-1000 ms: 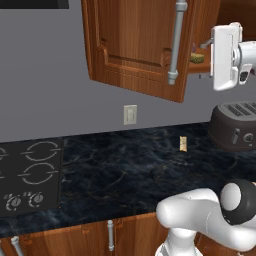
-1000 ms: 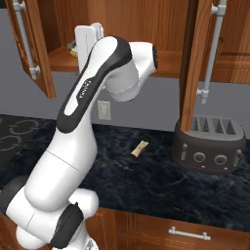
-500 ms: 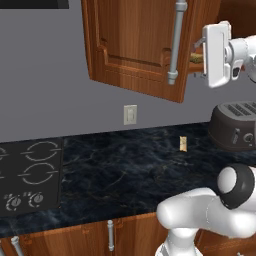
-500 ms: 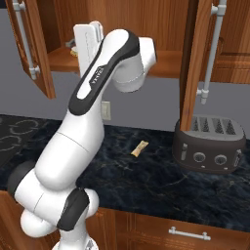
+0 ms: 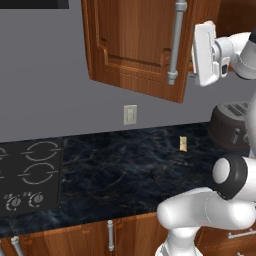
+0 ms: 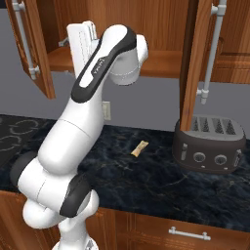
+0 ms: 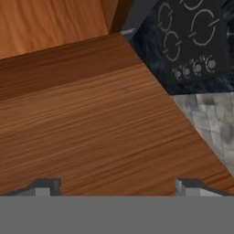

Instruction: Pick the dish brush and sponge from the cabinet and place them on the counter.

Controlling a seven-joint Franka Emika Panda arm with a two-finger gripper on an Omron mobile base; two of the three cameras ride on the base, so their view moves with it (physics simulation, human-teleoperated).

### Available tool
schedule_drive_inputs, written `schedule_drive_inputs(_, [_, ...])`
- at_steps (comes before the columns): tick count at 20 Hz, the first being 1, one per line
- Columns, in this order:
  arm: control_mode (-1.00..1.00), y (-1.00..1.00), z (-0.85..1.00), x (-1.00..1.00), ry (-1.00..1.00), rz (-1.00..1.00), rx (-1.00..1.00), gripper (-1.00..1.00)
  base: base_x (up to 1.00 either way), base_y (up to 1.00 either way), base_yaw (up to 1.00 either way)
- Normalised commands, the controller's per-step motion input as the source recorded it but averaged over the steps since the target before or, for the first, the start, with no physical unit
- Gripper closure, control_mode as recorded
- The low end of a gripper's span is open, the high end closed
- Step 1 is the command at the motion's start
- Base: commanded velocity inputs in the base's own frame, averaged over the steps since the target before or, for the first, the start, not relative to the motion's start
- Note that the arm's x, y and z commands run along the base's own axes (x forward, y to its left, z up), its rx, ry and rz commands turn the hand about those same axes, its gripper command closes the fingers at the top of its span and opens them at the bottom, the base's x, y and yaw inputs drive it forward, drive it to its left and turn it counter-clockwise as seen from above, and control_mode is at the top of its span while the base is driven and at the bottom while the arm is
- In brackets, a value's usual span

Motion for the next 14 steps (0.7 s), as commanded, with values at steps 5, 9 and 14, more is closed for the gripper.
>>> schedule_drive_inputs(5, [-1.0,0.31,-0.05,0.0,0.06,0.07,0.0,-1.0,0.0,0.0,0.0])
schedule_drive_inputs(9, [-1.0,0.32,0.0,-0.16,0.03,0.05,0.0,-1.0,0.0,0.0,0.0])
schedule_drive_inputs(14, [-1.0,0.35,0.0,-0.27,0.01,0.03,0.0,-1.0,0.0,0.0,0.0])
